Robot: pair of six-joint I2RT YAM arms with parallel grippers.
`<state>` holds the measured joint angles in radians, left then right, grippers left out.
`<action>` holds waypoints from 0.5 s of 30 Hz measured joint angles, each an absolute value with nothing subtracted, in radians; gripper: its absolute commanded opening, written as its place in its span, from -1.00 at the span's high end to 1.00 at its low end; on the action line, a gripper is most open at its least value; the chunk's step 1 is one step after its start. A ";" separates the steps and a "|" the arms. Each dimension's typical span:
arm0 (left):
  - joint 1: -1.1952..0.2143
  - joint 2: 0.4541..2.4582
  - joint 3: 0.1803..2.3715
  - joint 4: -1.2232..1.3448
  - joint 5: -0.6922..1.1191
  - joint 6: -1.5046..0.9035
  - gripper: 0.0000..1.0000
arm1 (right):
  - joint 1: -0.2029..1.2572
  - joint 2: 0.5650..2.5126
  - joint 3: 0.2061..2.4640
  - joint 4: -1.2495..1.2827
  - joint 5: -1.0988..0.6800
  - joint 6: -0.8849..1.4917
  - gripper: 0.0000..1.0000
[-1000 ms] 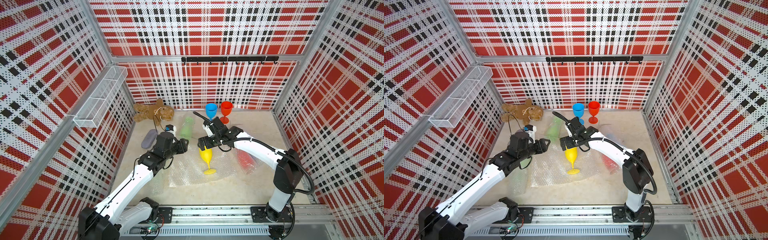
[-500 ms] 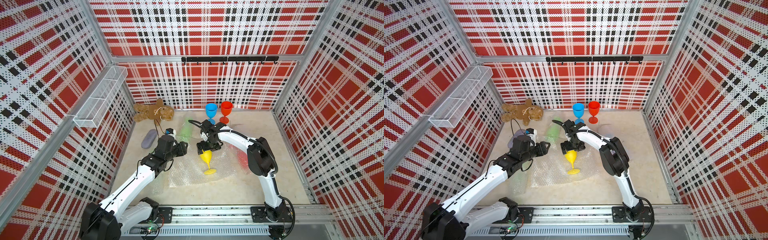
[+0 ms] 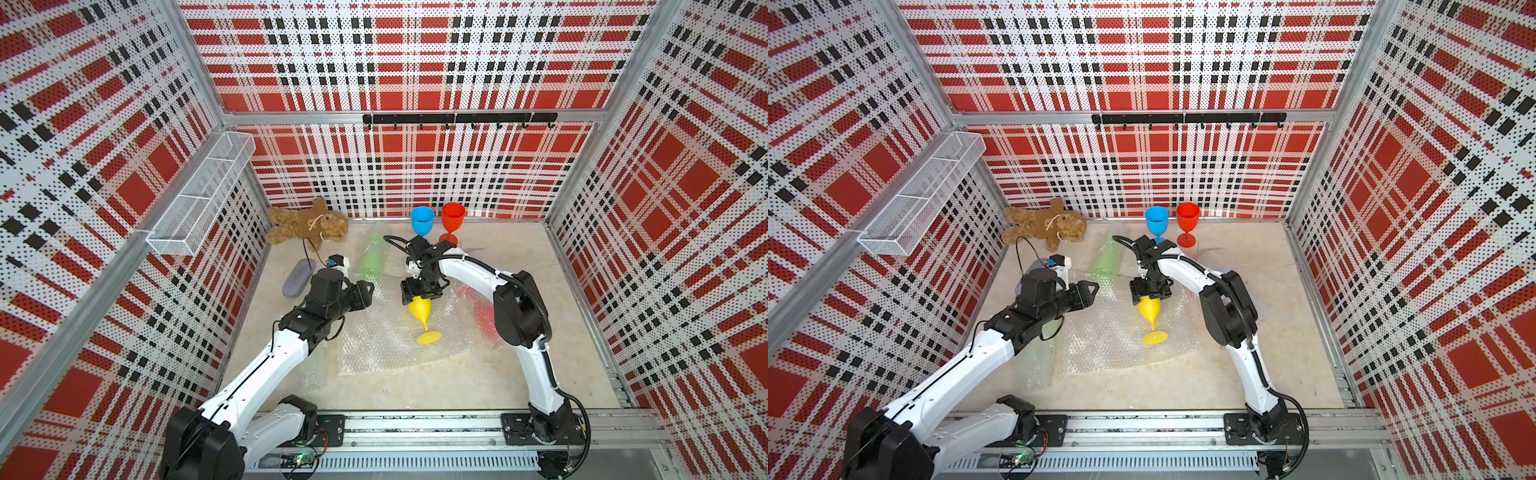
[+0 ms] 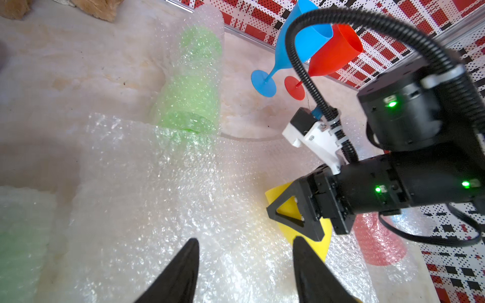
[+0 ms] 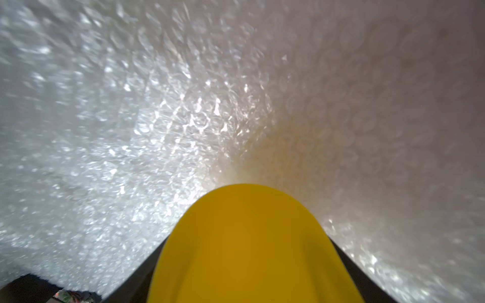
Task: Unpack wine glasses from bubble wrap
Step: Pick up the wine glass from the bubble wrap.
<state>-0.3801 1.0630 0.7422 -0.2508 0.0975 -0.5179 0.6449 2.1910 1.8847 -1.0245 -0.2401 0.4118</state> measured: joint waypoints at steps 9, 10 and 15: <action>-0.374 1.063 0.735 -0.228 0.126 -0.518 -0.32 | 0.645 1.748 1.614 -0.669 -0.231 0.418 -0.47; -0.375 1.063 0.730 -0.217 0.142 -0.519 -0.39 | 0.645 1.708 1.584 -0.611 -0.235 0.424 -0.46; -0.446 1.058 0.715 -0.165 0.207 -0.532 -0.51 | 0.643 1.628 1.475 -0.376 -0.287 0.488 -0.43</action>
<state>-0.4461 1.0580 0.7147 -0.1654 0.2066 -0.5316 0.6434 1.6283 1.4754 -0.3756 -0.2871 0.4881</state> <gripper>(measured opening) 0.748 0.739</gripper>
